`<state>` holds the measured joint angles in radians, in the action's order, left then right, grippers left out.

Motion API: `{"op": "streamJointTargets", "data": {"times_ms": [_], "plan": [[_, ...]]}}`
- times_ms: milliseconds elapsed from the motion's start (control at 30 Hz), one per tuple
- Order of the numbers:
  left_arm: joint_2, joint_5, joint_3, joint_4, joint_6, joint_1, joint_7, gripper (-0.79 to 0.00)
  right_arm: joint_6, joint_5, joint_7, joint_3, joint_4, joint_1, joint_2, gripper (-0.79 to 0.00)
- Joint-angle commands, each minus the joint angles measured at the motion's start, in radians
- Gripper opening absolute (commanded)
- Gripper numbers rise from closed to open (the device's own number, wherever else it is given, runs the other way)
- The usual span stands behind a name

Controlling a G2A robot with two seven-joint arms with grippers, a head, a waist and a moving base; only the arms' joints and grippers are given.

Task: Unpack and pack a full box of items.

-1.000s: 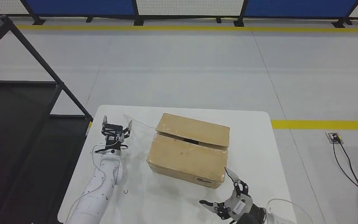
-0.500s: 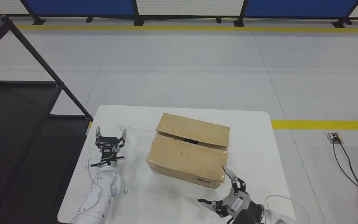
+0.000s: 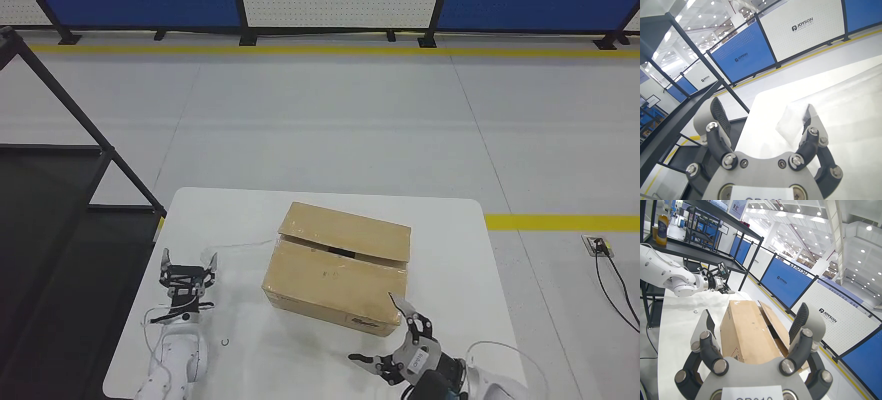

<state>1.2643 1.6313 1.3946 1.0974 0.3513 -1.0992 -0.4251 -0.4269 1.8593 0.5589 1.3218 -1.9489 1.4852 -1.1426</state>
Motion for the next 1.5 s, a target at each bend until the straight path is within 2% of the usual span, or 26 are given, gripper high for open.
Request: {"op": "streamJointTargets", "data": {"times_ms": [0,633,1000,1100,1267,1400,1467], "plan": [[-0.002,0.009,0.008,0.007,-0.003,-0.015,0.024,0.000,-0.001,-0.002,0.003,-0.002,0.004,-0.004,0.001,0.000],[0.003,0.016,0.047,-0.050,0.046,-0.032,0.100,0.000,-0.025,-0.002,-0.022,-0.043,0.020,-0.059,0.005,0.000],[0.005,0.057,0.011,-0.014,-0.067,-0.068,0.034,0.000,-0.026,-0.001,-0.037,-0.054,0.015,-0.069,0.008,0.000],[0.002,0.099,0.003,-0.003,-0.095,-0.065,0.047,0.000,-0.025,-0.002,-0.037,-0.054,0.014,-0.067,0.009,0.000],[-0.002,0.169,-0.015,-0.031,-0.190,0.000,0.094,0.000,-0.022,-0.002,-0.038,-0.057,0.011,-0.065,0.011,0.000],[-0.007,0.194,-0.028,-0.075,-0.333,0.070,0.122,0.000,-0.013,0.000,-0.033,-0.052,0.007,-0.055,0.013,0.000],[-0.011,0.220,-0.033,-0.097,-0.373,0.102,0.130,0.000,-0.008,0.000,-0.029,-0.048,0.006,-0.047,0.015,0.000]]}}
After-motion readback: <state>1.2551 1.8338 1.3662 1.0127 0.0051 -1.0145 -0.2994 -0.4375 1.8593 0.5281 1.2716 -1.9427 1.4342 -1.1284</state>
